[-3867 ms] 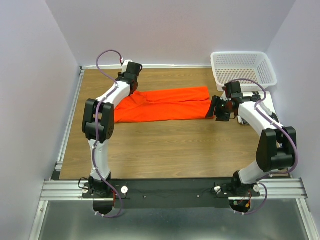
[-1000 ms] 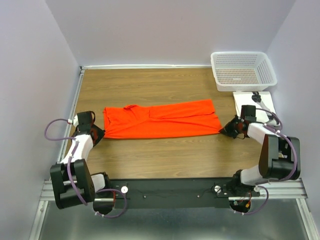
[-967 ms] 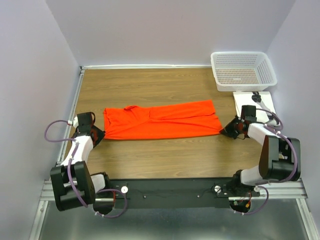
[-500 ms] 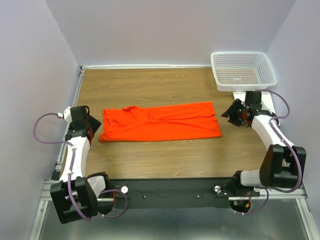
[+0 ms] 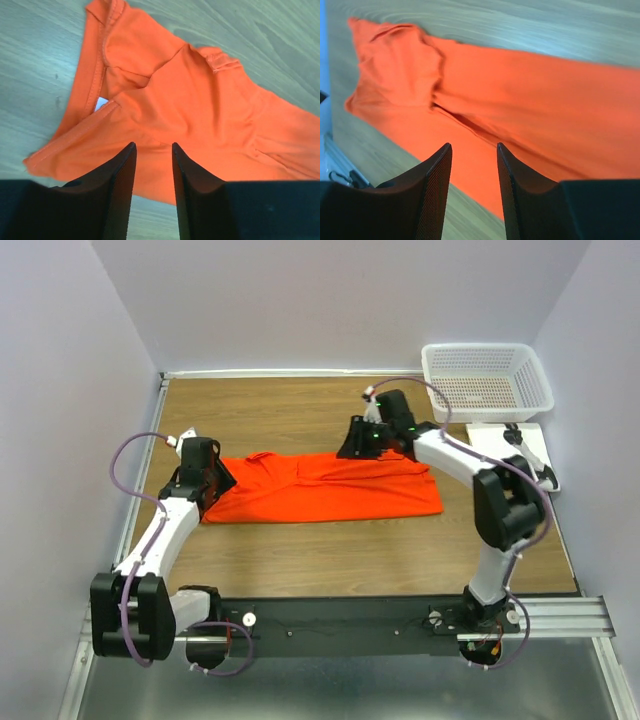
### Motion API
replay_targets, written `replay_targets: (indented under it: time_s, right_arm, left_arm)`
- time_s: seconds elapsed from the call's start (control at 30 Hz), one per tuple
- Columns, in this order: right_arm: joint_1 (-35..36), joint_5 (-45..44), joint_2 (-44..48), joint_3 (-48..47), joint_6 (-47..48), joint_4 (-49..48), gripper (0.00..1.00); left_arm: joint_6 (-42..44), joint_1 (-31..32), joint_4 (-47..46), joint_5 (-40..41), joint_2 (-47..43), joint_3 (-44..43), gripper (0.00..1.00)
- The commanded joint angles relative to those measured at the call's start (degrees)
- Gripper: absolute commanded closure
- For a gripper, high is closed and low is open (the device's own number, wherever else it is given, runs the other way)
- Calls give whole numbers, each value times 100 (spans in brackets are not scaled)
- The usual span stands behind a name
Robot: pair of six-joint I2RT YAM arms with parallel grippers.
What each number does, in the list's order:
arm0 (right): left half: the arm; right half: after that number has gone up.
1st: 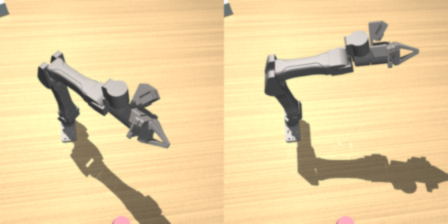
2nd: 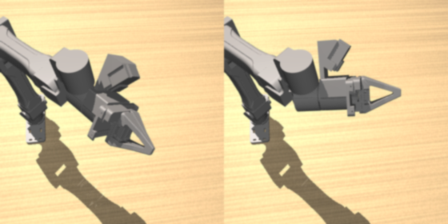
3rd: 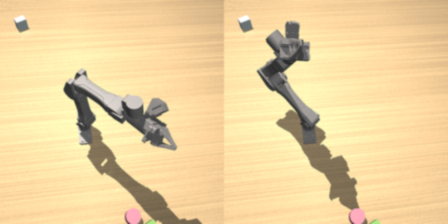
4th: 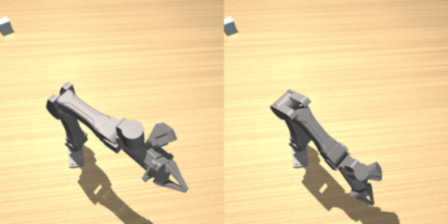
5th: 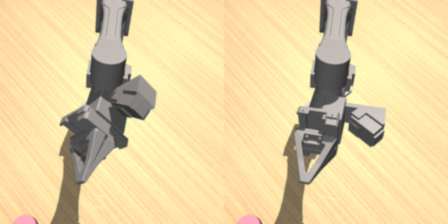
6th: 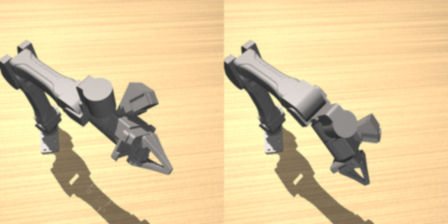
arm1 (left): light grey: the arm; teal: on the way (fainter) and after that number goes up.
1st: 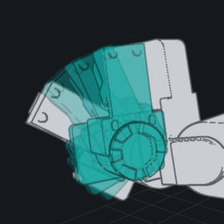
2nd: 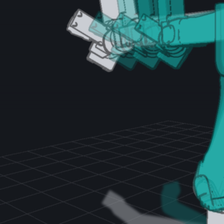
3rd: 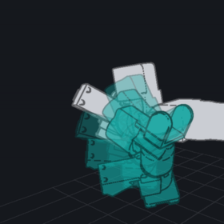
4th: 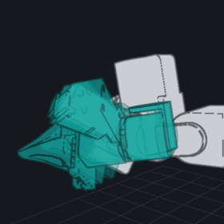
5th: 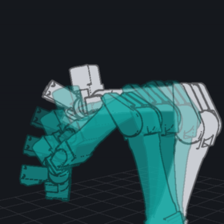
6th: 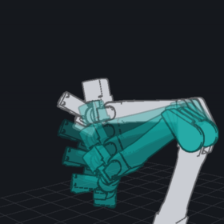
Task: Fold and stack the t-shirts
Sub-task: Fold the tshirt
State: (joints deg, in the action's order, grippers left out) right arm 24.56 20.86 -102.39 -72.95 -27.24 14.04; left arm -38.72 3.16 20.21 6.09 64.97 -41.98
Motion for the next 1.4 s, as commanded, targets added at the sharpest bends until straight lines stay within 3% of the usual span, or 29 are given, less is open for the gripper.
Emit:
replay_targets:
  time_s: [0.0,0.4,0.73,0.97,1.07,1.2,1.37]
  right_arm:
    - [479,594,-851,-763,8,-525,53]
    - [954,1166,-2987,-2460,-430,-921,54]
    - [1016,1402,-3577,-2935,-668,-1132,57]
    - [1051,1622,-3867,-3190,-791,-1176,60]
    - [1051,1640,-3955,-3243,-826,-1185,66]
    - [1043,1439,-3894,-3217,-791,-1185,92]
    - [893,1008,-3595,-3042,-791,-1185,97]
  left_arm:
    - [250,62,-579,-126,323,120,60]
    - [690,62,-1107,-20,1746,-205,66]
    - [813,27,-1019,235,2669,-592,69]
    - [805,18,-1036,217,2767,-548,69]
    - [813,18,-1036,253,2749,-531,69]
    - [813,9,-966,340,2705,-496,69]
    - [743,-122,-852,393,2609,-426,69]
